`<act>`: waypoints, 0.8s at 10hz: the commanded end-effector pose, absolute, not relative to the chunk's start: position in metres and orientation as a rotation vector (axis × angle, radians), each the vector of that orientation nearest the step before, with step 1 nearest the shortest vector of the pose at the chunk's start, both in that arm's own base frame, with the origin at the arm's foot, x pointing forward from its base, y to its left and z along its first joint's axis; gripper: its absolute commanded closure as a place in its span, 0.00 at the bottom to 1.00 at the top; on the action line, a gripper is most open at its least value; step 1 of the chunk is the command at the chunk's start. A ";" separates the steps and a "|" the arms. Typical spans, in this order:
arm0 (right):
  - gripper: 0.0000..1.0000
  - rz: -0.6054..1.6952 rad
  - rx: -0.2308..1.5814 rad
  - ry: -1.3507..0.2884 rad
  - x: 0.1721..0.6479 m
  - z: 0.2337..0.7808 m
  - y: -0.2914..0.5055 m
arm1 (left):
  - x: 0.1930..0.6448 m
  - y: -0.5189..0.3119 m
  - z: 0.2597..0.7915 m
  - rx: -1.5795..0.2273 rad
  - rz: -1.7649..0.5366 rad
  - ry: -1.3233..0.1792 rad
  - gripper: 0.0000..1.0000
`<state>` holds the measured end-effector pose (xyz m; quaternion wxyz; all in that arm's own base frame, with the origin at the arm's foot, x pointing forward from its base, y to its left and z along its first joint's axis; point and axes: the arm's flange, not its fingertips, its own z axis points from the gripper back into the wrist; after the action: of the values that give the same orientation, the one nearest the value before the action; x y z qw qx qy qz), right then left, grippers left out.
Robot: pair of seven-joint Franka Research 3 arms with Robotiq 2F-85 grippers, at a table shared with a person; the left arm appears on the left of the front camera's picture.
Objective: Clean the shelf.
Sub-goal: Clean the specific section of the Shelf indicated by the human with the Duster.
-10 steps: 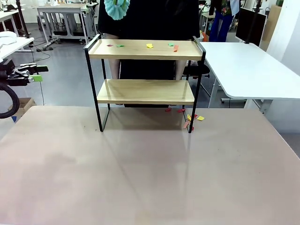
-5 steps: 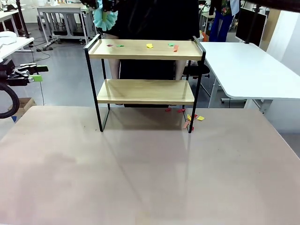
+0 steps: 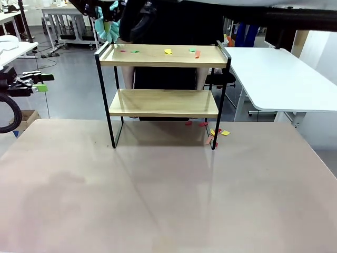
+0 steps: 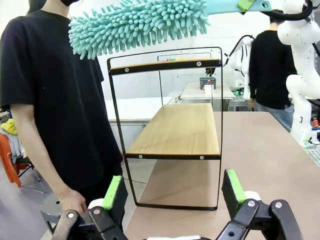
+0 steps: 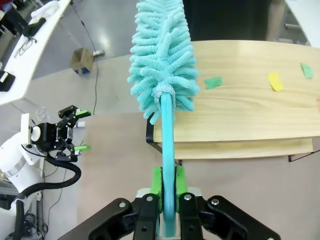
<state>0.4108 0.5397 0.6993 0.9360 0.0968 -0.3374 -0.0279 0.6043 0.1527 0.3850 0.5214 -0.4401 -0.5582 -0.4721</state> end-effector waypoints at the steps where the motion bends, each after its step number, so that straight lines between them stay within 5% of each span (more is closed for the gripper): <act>1: 0.87 -0.109 0.174 -0.694 0.409 0.708 0.558 | 0.604 0.153 0.387 -1.042 -1.146 -1.346 0.00; 8: 0.87 -0.129 0.164 -0.596 0.397 0.679 0.551 | 0.604 0.153 0.387 -1.042 -1.146 -1.346 0.00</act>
<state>0.4014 0.5520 0.6756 0.9497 0.0669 -0.3023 -0.0473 0.6043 0.1527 0.3849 0.5214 -0.4402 -0.5582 -0.4721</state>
